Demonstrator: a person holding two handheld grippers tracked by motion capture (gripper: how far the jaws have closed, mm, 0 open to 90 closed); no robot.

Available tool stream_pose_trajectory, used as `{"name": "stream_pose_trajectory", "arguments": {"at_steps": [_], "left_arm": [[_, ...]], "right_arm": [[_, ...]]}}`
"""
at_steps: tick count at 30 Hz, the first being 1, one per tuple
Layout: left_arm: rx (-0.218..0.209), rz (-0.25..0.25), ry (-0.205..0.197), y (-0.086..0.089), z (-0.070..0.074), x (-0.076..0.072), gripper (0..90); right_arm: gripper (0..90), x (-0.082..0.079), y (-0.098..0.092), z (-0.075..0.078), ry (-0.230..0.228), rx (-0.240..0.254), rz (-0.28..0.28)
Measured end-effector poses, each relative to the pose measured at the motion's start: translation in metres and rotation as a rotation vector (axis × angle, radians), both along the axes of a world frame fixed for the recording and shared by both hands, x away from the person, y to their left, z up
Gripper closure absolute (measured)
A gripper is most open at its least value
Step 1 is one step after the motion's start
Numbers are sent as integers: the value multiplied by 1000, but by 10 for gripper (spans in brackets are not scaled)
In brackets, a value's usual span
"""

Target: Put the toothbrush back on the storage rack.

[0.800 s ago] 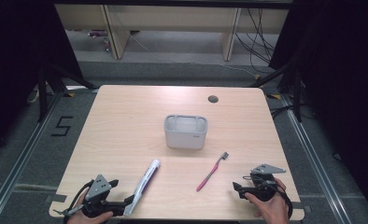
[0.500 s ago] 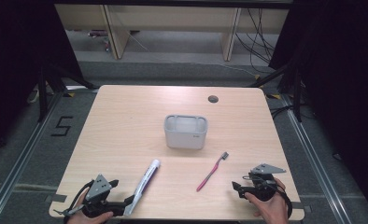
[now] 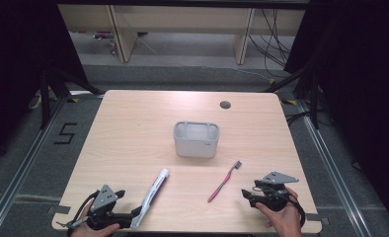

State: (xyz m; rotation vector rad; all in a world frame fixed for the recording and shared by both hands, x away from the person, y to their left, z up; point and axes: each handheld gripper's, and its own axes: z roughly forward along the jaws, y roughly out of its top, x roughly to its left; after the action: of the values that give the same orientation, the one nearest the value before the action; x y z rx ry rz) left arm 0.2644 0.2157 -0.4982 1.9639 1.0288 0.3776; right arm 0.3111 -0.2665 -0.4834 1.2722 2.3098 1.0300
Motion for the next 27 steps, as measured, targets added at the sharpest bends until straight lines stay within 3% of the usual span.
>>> {"name": "stream_pose_trajectory", "arguments": {"at_steps": [10, 14, 15, 18, 21, 22, 23, 27], "left_arm": [[4, 0, 1, 0, 0, 0, 167], [2, 1, 2, 0, 0, 0, 167], [12, -2, 3, 0, 0, 0, 167], [26, -11, 3, 2, 0, 1, 167], [2, 3, 0, 0, 0, 0, 167], [6, 6, 1, 0, 0, 0, 167], [14, 2, 2, 1, 0, 0, 167], [2, 3, 3, -1, 0, 0, 167]], "right_arm": [[475, 4, 16, 3, -6, 28, 65], [503, 7, 24, 2, -7, 23, 62], [511, 6, 26, 4, 19, 34, 49], [549, 10, 27, 5, -29, 15, 75], [583, 12, 30, 6, -5, 47, 62], [591, 15, 29, 6, -37, 20, 90], [602, 14, 33, 6, -4, 46, 72], [643, 18, 37, 8, -29, 34, 102]]}}
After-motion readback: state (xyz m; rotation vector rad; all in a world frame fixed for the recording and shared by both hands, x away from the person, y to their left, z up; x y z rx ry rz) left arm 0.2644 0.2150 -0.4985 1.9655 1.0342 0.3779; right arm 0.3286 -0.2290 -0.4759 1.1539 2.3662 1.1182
